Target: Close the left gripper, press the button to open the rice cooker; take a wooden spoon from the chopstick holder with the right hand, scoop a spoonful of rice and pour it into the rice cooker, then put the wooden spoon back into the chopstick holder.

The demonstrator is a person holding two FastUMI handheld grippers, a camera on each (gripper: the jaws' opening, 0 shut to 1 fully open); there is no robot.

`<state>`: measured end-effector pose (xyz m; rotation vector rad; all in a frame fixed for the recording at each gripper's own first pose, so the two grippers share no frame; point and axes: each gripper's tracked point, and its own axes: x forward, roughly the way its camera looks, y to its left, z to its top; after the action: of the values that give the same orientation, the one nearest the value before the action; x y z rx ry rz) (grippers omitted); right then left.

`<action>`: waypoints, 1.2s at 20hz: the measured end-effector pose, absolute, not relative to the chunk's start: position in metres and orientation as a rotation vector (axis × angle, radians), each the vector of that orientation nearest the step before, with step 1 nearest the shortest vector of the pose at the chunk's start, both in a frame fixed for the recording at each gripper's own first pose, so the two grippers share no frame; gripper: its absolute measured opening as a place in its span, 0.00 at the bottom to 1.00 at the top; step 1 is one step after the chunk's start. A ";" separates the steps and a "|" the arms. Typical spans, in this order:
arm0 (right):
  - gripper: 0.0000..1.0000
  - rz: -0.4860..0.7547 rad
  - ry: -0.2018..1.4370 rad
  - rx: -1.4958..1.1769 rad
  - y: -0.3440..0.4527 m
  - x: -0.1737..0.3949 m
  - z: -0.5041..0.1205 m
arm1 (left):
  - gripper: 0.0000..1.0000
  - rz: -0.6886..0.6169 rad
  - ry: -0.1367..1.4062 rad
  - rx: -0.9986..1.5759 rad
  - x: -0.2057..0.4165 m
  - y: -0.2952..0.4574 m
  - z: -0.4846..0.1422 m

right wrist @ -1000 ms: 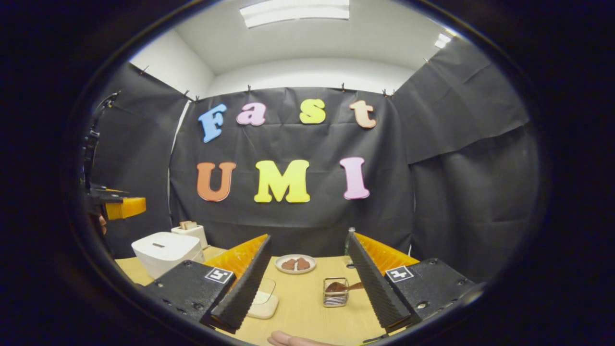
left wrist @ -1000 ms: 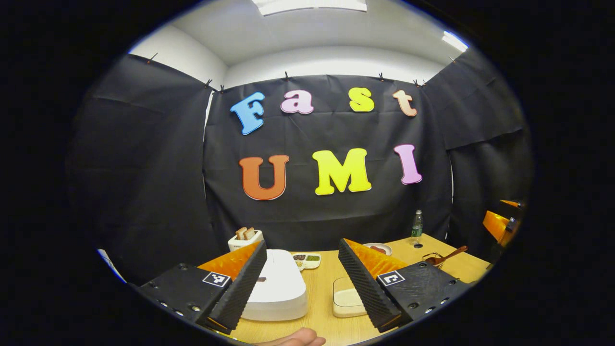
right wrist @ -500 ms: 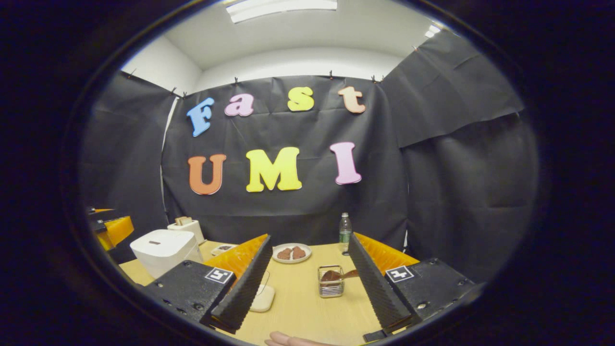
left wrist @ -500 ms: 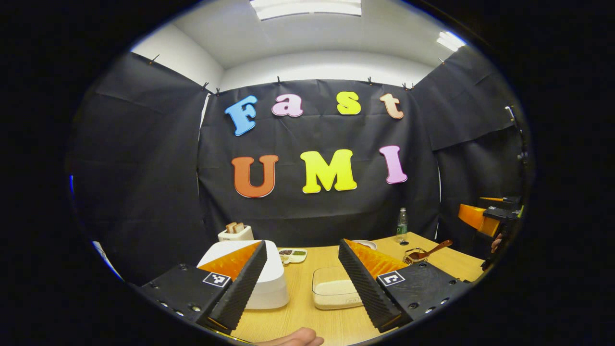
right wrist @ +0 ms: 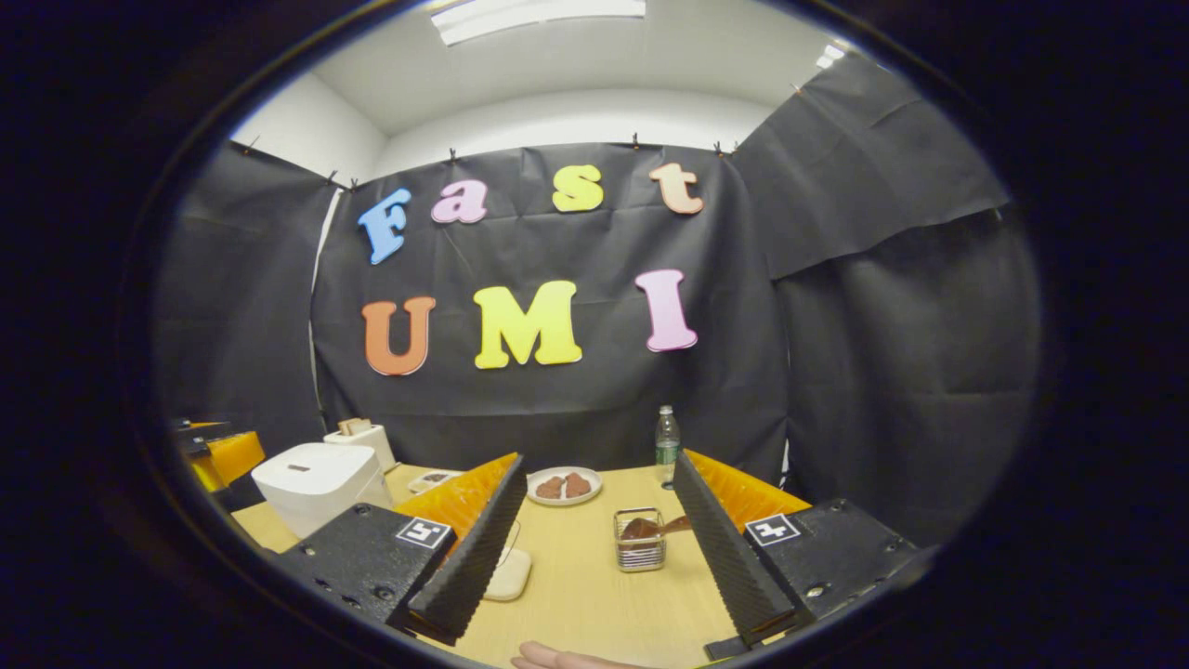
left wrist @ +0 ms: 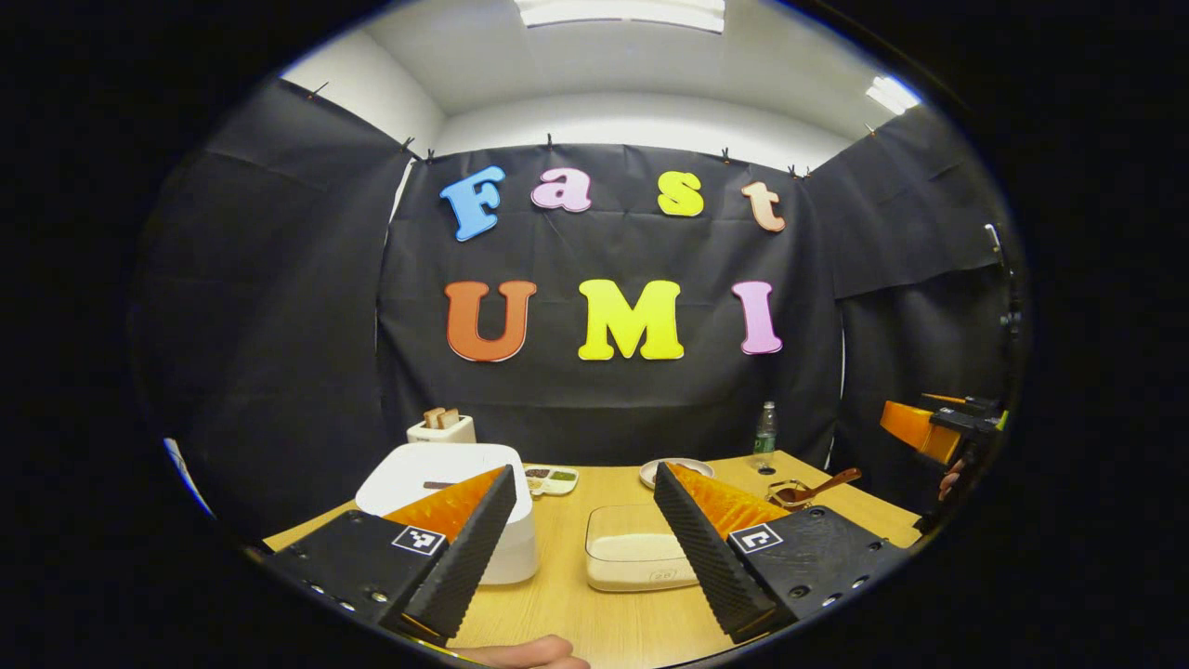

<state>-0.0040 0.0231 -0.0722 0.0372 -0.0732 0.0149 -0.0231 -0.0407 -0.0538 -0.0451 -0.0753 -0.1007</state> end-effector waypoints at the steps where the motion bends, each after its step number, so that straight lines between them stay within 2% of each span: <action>1: 1.00 0.019 -0.072 0.039 0.025 -0.005 -0.073 | 0.95 -0.094 -0.079 -0.047 -0.022 -0.038 -0.053; 20: 0.97 0.037 -0.114 -0.014 0.034 -0.019 -0.063 | 0.93 -0.058 -0.126 0.013 -0.030 -0.028 -0.030; 24: 1.00 0.032 -0.124 -0.023 0.033 -0.029 -0.057 | 0.93 -0.053 -0.149 0.016 -0.037 -0.026 -0.017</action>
<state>-0.0289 0.0332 -0.0569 -0.0232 -0.1236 0.0320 -0.0367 -0.0263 -0.0167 0.0160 -0.1488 -0.0526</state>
